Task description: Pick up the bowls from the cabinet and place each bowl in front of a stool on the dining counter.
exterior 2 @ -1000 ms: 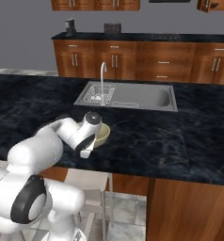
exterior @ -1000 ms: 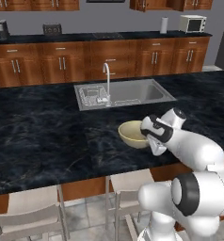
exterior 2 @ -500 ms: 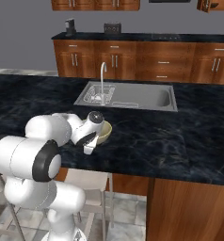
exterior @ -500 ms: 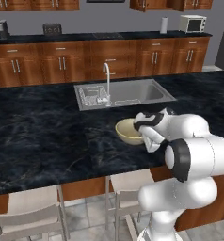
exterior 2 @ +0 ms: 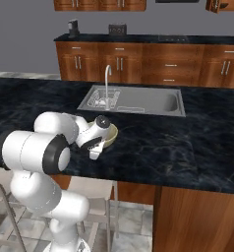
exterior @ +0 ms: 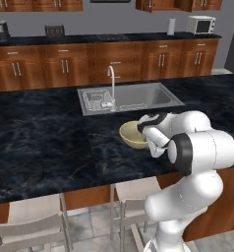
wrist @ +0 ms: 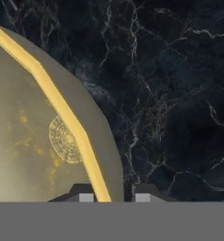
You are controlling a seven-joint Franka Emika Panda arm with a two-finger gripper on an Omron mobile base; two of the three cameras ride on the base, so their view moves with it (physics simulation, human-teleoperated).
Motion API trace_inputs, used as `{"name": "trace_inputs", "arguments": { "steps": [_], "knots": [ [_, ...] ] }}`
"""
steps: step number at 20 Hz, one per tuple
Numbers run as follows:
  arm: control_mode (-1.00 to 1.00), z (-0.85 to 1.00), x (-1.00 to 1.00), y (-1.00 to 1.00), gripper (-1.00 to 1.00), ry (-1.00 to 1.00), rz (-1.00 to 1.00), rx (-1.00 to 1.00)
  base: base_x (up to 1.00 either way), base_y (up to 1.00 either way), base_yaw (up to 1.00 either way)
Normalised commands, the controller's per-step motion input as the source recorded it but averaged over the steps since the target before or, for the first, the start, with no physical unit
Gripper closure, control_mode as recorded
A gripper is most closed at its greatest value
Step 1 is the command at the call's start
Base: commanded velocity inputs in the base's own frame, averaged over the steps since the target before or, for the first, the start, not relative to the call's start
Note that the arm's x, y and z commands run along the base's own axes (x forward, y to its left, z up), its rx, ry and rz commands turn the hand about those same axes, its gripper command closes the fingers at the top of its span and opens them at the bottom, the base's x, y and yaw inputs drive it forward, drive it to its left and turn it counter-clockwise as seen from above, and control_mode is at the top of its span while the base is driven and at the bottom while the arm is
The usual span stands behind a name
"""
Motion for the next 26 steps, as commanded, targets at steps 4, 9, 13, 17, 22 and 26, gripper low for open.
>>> {"name": "trace_inputs", "arguments": {
  "steps": [4, 9, 13, 17, 22, 26],
  "knots": [
    [-1.0, 0.0, 0.0, 0.0, -1.0, 0.0, 0.0, 0.0, 0.0, 0.0, 0.0],
    [-1.0, 0.36, -0.28, 0.0, -1.0, -0.33, 0.0, 0.0, 0.0, 0.0, 0.0],
    [-1.0, 0.95, -0.08, -0.05, -1.0, -0.31, 0.05, 0.0, 0.0, 0.0, 0.0],
    [-1.0, 1.0, -0.16, -0.04, -1.0, -0.16, 0.02, -0.01, 0.0, 0.0, 0.0],
    [-1.0, 1.0, -0.84, 0.0, -1.0, -0.08, 0.0, -0.14, 0.0, 0.0, 0.0],
    [-1.0, 1.0, -1.0, 0.0, -1.0, -0.02, 0.0, -0.14, 0.0, 0.0, 0.0]
  ]
}}
